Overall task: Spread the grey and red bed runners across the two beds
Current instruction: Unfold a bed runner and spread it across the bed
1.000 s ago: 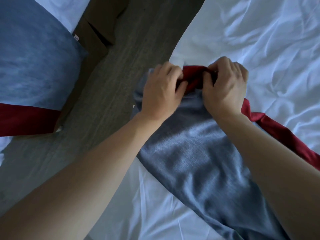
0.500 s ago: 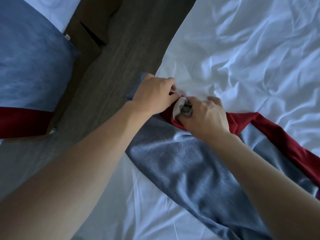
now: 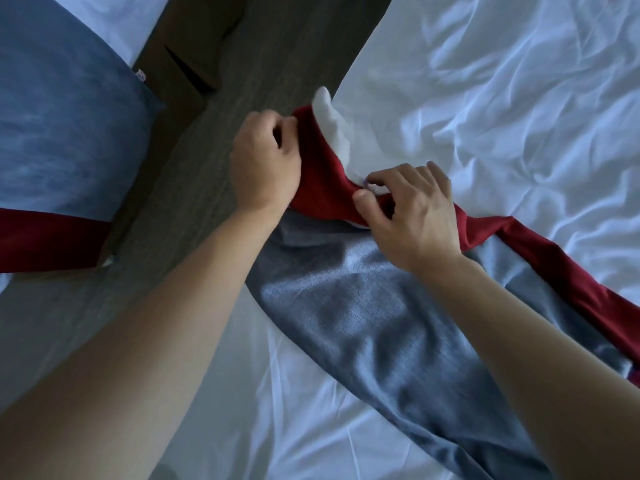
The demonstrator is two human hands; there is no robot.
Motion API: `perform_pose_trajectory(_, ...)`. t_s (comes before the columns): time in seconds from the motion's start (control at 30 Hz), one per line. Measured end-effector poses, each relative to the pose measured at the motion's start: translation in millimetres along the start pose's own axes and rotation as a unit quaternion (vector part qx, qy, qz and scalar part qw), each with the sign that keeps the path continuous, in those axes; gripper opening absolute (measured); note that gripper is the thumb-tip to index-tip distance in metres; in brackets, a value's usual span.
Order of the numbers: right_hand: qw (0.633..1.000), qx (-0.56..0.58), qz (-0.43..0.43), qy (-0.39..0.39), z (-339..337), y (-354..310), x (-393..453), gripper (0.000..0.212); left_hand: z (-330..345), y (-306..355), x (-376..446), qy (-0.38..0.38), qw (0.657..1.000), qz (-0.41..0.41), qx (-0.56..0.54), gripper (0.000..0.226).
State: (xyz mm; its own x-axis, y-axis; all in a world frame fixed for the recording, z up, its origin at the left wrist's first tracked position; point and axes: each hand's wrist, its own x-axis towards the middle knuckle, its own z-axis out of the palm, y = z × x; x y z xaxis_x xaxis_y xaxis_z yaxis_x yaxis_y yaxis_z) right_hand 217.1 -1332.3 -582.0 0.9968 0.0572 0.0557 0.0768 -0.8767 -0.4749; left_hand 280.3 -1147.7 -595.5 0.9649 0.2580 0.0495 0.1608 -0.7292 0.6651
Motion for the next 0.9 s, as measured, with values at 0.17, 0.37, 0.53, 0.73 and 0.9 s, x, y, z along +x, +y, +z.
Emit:
perform_pose_trajectory(0.17, 0.998, -0.043, -0.04, -0.028, 12.6, -8.3, 3.6, 0.037, -4.6, -4.4, -3.9, -0.144, 0.989, 0.02, 0.012, 0.017)
perform_pose_trajectory(0.37, 0.997, -0.063, 0.032, 0.031, 10.8, 7.1, 19.5, 0.019, -3.4, -11.9, -1.9, 0.023, 0.999, -0.025, 0.011, 0.028)
perform_pose_trajectory(0.53, 0.996, -0.088, -0.014, 0.012, 10.5, 13.7, 15.5, 0.037, 12.8, -17.8, 4.9, -0.066, 0.993, -0.048, 0.08, 0.065)
perform_pose_trajectory(0.73, 0.994, -0.07, -0.083, 0.003, 15.0, -4.5, -10.0, 0.034, 18.3, -39.5, -39.4, -0.17, 0.982, -0.084, 0.024, 0.043)
perform_pose_trajectory(0.9, 0.986, -0.051, -0.154, -0.028, 21.8, -28.9, -53.3, 0.022, 1.7, -70.2, -79.6, -0.191, 0.968, -0.161, 0.01, 0.034)
